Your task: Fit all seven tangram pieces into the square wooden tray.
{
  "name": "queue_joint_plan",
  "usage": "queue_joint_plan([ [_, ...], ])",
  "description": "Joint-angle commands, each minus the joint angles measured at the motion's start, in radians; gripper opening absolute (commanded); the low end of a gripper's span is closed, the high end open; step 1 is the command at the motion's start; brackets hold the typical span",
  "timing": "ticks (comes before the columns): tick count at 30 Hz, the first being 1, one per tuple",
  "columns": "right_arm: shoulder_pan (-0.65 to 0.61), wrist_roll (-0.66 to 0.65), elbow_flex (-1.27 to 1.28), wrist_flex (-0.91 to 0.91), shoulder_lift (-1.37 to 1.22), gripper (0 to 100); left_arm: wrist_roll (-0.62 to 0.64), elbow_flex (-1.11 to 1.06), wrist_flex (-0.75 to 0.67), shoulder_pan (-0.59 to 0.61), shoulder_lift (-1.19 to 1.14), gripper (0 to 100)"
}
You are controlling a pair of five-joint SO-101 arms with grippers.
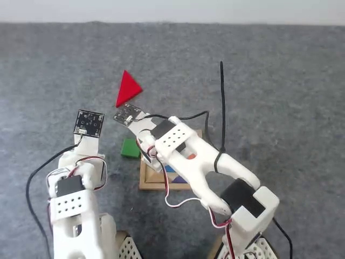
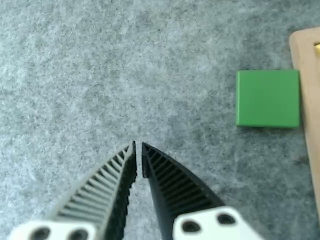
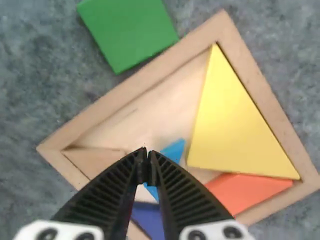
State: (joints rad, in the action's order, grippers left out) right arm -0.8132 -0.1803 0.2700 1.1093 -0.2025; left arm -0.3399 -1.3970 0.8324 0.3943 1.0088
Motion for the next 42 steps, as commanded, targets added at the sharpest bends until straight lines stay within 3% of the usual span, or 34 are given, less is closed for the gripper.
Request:
queue_joint_plan([
  [1,0.016,-0.046,-0.054,0.099,0.114,0.6,-0.009,0.01,-0.017,0.005,0.023,2],
  [5,0.013,-0.081,-0.014,0.137,0.171,10.1,-0.009,0.01,-0.017,0.005,0.023,2],
  [9,-0.004,-0.077,0.049,0.045,0.154,22.7,-0.009,0.01,-0.017,0.005,0.023,2],
  [16,-0.012,-0.074,0.063,-0.031,0.073,18.8,-0.009,0.01,-0.017,0.005,0.023,2],
  [42,-0.054,0.011,0.132,0.002,0.134,18.4,-0.009,0.01,-0.017,0.005,0.023,2],
])
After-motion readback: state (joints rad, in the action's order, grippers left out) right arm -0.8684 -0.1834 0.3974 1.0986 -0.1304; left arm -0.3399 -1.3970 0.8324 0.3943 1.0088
